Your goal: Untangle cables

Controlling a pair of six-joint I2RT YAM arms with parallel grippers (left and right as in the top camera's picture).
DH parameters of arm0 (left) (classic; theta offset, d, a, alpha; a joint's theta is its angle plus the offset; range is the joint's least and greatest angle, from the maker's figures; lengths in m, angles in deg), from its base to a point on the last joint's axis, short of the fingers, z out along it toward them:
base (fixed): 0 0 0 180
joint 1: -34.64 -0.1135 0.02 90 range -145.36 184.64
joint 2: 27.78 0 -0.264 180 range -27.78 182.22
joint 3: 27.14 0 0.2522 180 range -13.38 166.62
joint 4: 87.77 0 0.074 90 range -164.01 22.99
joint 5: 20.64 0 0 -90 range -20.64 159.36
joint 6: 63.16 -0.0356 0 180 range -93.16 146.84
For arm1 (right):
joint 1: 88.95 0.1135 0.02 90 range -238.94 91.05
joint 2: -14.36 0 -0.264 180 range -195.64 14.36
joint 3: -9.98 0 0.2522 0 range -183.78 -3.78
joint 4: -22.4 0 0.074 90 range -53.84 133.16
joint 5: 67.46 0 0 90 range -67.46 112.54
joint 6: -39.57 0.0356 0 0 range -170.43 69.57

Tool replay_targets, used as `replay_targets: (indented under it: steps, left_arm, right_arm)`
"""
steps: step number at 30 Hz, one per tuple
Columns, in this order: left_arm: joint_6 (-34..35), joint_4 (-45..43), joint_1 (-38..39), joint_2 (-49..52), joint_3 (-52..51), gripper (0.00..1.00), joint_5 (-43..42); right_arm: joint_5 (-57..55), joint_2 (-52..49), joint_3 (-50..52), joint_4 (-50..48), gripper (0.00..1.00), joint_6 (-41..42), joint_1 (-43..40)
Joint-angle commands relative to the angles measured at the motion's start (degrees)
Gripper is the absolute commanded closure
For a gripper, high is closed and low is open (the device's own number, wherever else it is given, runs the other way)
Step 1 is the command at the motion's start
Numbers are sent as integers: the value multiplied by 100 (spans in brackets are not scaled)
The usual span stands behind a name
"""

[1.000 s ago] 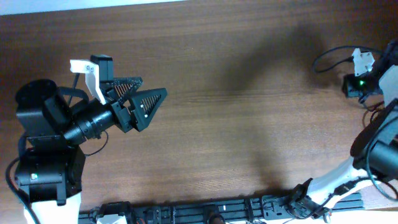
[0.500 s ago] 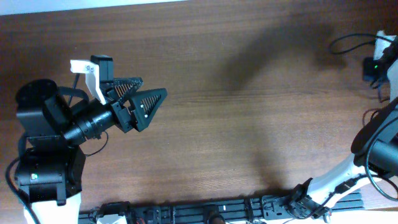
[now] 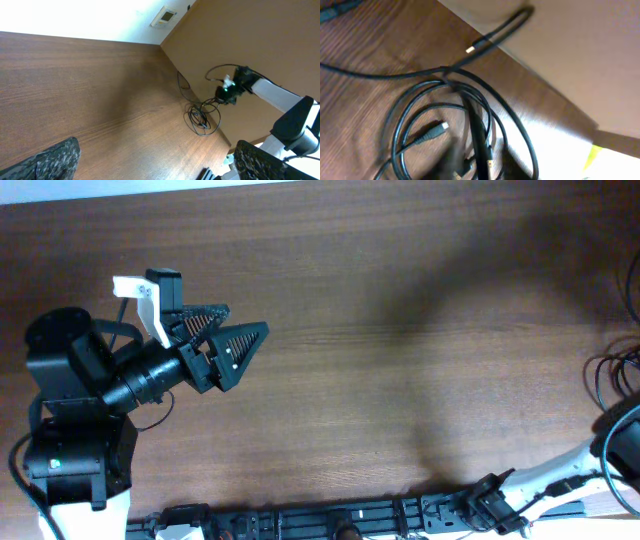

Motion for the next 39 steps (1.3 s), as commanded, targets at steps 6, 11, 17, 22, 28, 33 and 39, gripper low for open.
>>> replay_targets:
  steps: [6,11,17,22,28,33,39]
  left_arm:
    - [13,111,-2,-28,52,1,-105]
    - [-142,92,-2,-28,52,1,-83]
    - [-162,87,-2,-28,52,1,-83]
    - [-208,85,-2,-94,52,1,-79]
    - [-468,98,-2,-802,52,0,973]
    - [-483,363,-2,-1526,52,0,1051]
    - [-507,903,-2,-1934,52,1,1276]
  right_arm:
    - [3200,234,-146,-138,1,-85,-4]
    - [3751,769,-146,-470,1,-85,721]
    - [3781,1543,-146,-479,1,-87,1611]
    - [4011,1980,-146,116,1,-85,2337]
    - [4011,2730,-144,1156,1,-87,2863]
    - [4006,3696,-129,1716,1,-90,3230]
    - [3991,5169,415,1974,1,-195,3617]
